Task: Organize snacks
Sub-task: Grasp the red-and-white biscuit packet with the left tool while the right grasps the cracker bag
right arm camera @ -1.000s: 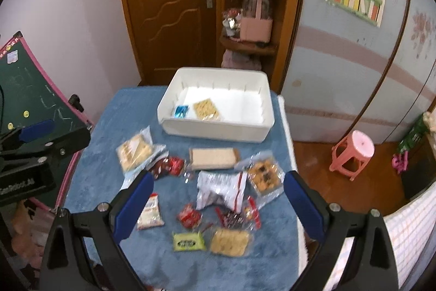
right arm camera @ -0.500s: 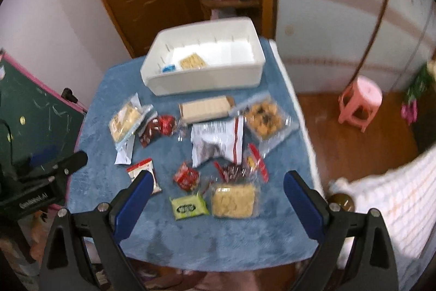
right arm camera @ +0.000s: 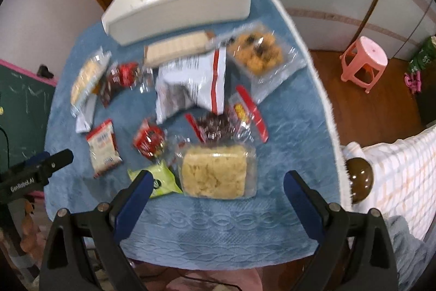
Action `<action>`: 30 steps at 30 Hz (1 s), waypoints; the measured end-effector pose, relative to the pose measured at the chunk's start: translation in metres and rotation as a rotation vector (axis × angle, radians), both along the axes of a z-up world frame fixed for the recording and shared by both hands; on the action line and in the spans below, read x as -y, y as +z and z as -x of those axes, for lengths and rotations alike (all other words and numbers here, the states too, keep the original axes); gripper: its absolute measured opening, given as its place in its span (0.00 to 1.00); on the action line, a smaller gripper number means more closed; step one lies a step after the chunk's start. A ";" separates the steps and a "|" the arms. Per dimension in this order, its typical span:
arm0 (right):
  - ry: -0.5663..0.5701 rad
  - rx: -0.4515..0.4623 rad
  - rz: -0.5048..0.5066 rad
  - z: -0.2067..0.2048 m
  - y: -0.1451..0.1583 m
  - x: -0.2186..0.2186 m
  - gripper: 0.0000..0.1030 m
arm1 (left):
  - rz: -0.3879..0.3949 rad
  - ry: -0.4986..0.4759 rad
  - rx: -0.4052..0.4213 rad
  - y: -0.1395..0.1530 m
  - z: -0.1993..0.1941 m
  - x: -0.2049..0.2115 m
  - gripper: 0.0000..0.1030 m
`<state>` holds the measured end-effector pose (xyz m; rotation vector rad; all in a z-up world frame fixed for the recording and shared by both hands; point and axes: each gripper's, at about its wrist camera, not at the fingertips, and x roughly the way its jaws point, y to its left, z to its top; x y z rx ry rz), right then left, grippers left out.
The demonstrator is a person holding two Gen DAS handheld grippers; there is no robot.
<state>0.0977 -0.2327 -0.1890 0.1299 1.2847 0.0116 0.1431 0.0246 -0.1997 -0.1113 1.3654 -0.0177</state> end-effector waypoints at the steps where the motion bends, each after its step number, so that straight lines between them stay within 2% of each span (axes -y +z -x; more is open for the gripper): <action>1: 0.008 -0.019 0.008 -0.001 -0.009 -0.002 0.94 | 0.007 0.004 -0.012 -0.006 -0.001 0.000 0.90; 7: 0.009 -0.070 0.020 -0.010 -0.040 -0.002 0.94 | 0.037 0.038 -0.076 -0.040 -0.011 0.008 0.90; 17: -0.002 -0.108 -0.003 -0.026 -0.060 -0.001 0.93 | 0.054 0.116 -0.169 -0.080 -0.034 0.020 0.90; 18: -0.004 -0.110 -0.005 -0.027 -0.061 0.000 0.91 | 0.058 0.128 -0.181 -0.084 -0.036 0.020 0.90; 22: -0.018 -0.124 -0.086 -0.029 -0.068 0.004 0.72 | 0.062 0.167 -0.191 -0.091 -0.040 0.017 0.89; 23: -0.018 -0.125 -0.107 -0.029 -0.069 0.004 0.69 | 0.064 0.178 -0.190 -0.091 -0.041 0.017 0.87; 25: -0.016 -0.128 -0.104 -0.031 -0.070 0.002 0.68 | 0.032 0.188 -0.196 -0.090 -0.043 0.016 0.70; 26: -0.009 -0.127 -0.098 -0.031 -0.069 0.000 0.68 | 0.025 0.188 -0.196 -0.088 -0.042 0.013 0.66; 27: -0.004 -0.127 -0.091 -0.032 -0.069 -0.001 0.68 | 0.025 0.186 -0.193 -0.087 -0.042 0.012 0.54; 28: -0.001 -0.127 -0.087 -0.032 -0.069 -0.002 0.68 | 0.021 0.185 -0.190 -0.085 -0.043 0.012 0.48; 30: 0.001 -0.127 -0.088 -0.034 -0.068 -0.006 0.67 | 0.050 0.186 -0.192 -0.082 -0.043 0.006 0.45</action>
